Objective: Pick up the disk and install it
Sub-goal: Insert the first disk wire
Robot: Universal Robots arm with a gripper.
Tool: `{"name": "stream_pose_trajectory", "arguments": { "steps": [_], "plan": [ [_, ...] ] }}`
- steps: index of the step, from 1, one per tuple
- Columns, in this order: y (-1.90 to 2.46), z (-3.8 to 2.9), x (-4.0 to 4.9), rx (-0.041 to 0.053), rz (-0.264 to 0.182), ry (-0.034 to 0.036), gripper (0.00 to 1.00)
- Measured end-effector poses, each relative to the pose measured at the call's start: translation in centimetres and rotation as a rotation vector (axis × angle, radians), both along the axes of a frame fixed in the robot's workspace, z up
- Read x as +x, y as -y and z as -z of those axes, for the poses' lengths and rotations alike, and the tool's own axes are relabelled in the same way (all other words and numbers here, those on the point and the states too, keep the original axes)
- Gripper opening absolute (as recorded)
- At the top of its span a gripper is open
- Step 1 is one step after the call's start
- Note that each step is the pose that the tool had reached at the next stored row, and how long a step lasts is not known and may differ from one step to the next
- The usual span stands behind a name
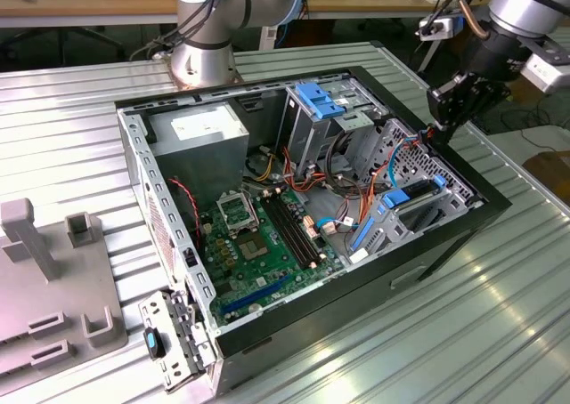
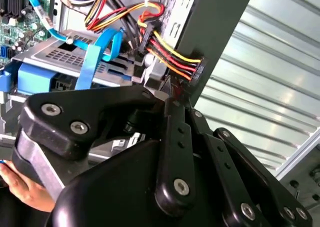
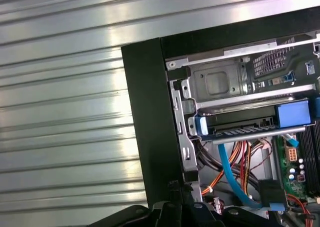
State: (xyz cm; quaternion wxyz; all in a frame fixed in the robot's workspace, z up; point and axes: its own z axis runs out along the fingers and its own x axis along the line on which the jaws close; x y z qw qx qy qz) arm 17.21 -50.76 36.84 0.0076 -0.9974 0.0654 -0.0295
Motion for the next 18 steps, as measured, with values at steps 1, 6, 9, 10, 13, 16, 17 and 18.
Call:
{"name": "stream_pose_trajectory", "arguments": {
  "steps": [1,6,9,10,13,16,17,18],
  "plan": [
    [-0.2,-0.04,0.07,-0.0036,0.0,-0.0001,0.17],
    [-0.75,-0.52,0.22,-0.0185,0.0,-0.0066,0.3],
    [-0.89,-0.95,0.34,-0.0234,0.0,-0.0136,0.3],
    [-1.03,-0.95,0.44,-0.0233,0.0,-0.0142,0.3],
    [-1.7,-0.93,0.85,-0.0236,-0.001,-0.0144,0.3],
    [-1.97,-0.78,1.09,-0.0212,-0.004,-0.0144,0.3],
    [-2.05,-0.73,1.1,-0.021,-0.005,-0.0143,0.3],
    [-2.1,-0.67,1.1,-0.0204,-0.006,-0.0144,0.3]
  ]
}}
